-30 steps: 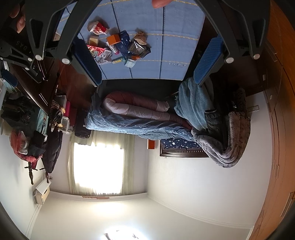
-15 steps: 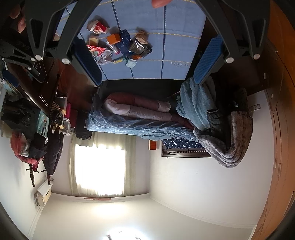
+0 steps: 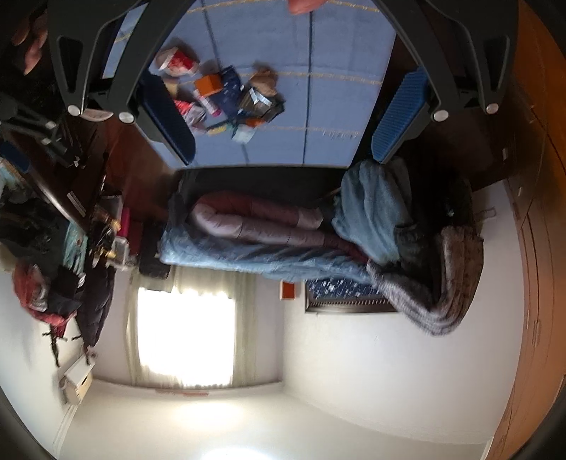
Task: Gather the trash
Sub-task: 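Grasp the beige stocking with the left tool while the right tool grasps the red-white paper cup, then carry both items over the pink wastebasket and open both tools to drop them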
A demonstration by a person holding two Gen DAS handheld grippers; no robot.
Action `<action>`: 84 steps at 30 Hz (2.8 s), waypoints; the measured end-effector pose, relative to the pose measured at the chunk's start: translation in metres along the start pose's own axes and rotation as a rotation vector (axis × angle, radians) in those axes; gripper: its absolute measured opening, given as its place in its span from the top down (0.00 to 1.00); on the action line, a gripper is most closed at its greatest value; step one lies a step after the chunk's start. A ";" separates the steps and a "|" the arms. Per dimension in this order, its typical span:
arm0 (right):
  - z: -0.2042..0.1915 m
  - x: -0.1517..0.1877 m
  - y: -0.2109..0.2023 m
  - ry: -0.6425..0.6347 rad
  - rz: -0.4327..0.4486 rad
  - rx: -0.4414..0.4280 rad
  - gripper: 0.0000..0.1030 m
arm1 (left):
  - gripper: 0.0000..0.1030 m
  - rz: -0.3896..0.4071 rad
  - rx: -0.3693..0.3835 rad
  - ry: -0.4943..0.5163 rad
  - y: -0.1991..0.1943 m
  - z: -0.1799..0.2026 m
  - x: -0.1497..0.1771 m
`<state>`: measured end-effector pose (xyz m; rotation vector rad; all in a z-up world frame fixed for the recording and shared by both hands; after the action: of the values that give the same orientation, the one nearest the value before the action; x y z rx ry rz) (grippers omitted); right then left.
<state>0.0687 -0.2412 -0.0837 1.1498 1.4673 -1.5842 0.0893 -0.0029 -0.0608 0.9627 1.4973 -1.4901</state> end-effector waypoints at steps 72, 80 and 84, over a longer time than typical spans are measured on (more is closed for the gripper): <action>0.105 0.129 0.150 0.100 -0.393 -0.016 0.50 | 0.79 -0.353 0.476 0.129 0.183 0.204 0.092; 0.182 0.130 0.162 0.192 -0.375 0.102 0.50 | 0.79 -0.404 0.603 0.229 0.202 0.299 0.106; 0.219 0.136 0.171 0.230 -0.372 0.179 0.50 | 0.79 -0.440 0.663 0.278 0.213 0.347 0.118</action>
<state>0.1399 -0.4685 -0.2805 1.2458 1.8007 -1.9170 0.2474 -0.3485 -0.2491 1.3165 1.4911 -2.3379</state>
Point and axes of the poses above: each gripper's, at about its wrist camera, not at the fingertips, and y roughly the way its jaws point, z to its right, x to its underside, the point moved 5 cm from there along y, roughly the way its jaws point, and after that the axes turned 2 degrees about -z, right-handed, at the moved point
